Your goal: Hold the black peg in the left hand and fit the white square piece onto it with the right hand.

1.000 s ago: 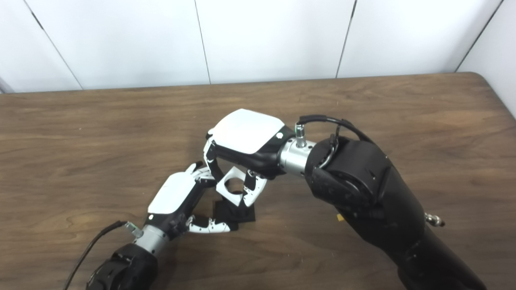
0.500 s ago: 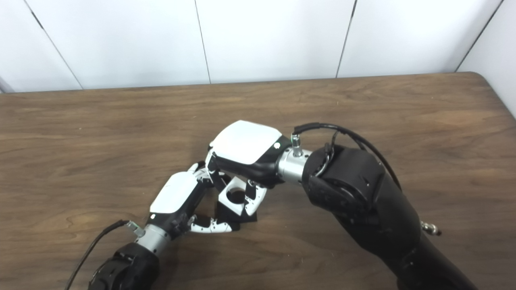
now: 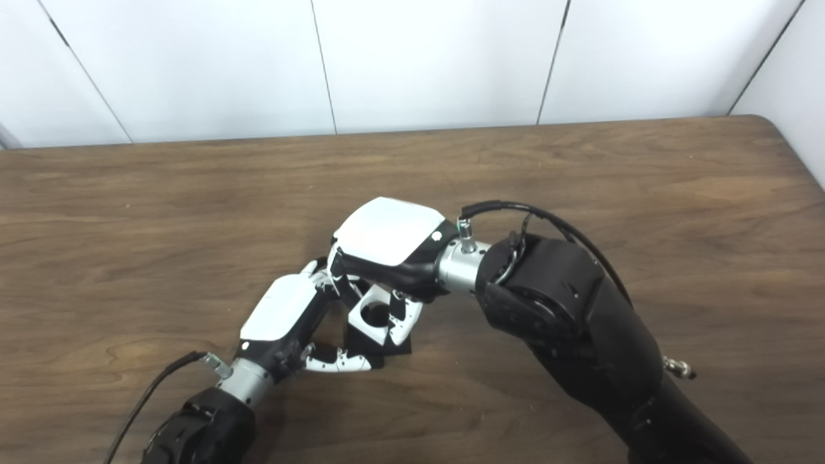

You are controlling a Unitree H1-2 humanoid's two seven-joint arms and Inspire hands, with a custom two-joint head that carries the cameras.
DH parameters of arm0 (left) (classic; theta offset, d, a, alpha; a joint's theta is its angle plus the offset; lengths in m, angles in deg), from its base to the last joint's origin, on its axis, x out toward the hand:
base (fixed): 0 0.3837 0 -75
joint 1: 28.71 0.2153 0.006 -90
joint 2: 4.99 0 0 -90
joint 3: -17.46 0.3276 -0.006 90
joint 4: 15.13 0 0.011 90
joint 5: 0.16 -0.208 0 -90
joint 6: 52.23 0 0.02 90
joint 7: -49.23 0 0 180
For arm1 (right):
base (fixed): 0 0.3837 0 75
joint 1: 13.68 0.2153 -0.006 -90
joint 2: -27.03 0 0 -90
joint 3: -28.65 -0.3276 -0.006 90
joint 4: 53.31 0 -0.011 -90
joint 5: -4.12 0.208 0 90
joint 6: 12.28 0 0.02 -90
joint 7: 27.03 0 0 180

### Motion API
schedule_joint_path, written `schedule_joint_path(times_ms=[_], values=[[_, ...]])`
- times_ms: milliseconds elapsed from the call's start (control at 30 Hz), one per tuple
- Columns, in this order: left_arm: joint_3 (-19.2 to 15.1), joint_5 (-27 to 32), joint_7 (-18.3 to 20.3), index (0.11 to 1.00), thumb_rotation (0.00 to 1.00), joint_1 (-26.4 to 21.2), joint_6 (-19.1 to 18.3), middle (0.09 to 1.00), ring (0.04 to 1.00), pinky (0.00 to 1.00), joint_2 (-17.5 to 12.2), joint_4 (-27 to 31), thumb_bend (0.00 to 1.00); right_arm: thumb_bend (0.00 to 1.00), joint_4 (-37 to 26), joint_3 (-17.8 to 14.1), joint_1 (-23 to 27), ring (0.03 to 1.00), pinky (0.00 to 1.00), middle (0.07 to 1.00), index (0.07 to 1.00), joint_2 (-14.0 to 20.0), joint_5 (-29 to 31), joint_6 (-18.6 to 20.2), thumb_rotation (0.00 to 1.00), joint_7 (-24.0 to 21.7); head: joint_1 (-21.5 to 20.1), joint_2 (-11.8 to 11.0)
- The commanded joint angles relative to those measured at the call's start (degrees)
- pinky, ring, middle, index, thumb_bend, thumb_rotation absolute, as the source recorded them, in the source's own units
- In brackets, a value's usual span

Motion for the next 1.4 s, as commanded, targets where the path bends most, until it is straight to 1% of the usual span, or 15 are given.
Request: schedule_joint_path(times_ms=[0,167,433,500,867,1133,1233,1367], values=[[1.1,0.1,2.4,0.484,0.05,0.7,-0.6,0.764,0.879,1.00,-0.1,-0.7,0.52,0.52,-0.3,-1.0,1.4,0.895,0.85,0.772,0.484,-0.6,-0.5,-0.9,0.13,2.1,0.0,0.0],[1.2,-0.1,2.4,0.484,0.05,0.8,-0.5,0.766,0.878,1.00,-0.3,-0.6,0.52,0.52,0.3,-1.4,1.1,0.893,0.85,0.769,0.484,-0.6,-0.4,-1.8,0.13,2.7,-0.1,0.3],[1.1,-0.1,2.7,0.484,0.05,0.8,-0.6,0.765,0.877,1.00,-0.5,-0.2,0.52,0.52,0.5,-1.6,0.9,0.896,0.85,0.769,0.485,-0.2,-1.1,-2.1,0.13,2.0,-0.5,0.7],[1.1,-0.2,2.6,0.484,0.05,0.8,-0.7,0.763,0.877,1.00,-0.5,-0.2,0.52,0.52,0.7,-1.8,0.8,0.892,0.85,0.766,0.485,-0.1,-1.1,-2.3,0.13,2.1,-0.4,1.0],[1.3,-0.6,2.8,0.484,0.05,0.5,-0.6,0.763,0.873,1.00,-0.8,-0.2,0.52,0.52,1.6,-2.2,0.1,0.879,0.83,0.756,0.485,0.7,-0.8,-3.5,0.13,3.1,-0.8,1.4],[1.4,-0.7,2.5,0.484,0.05,0.3,-0.5,0.766,0.873,1.00,-0.7,-0.5,0.52,0.52,1.9,-1.9,-0.4,0.876,0.83,0.756,0.485,0.3,-1.9,-3.5,0.14,2.8,-0.7,1.4],[1.5,-0.9,2.5,0.485,0.05,0.2,-0.5,0.767,0.873,1.00,-0.7,-0.7,0.52,0.52,2.3,-1.9,-0.7,0.872,0.82,0.753,0.485,0.2,-1.6,-3.8,0.14,3.5,-0.7,1.4],[1.4,-0.8,2.4,0.485,0.05,0.1,-0.5,0.768,0.873,1.00,-0.5,-0.7,0.52,0.52,2.4,-1.7,-0.7,0.882,0.83,0.760,0.485,-0.1,-1.4,-3.5,0.14,3.1,-0.5,1.4]])
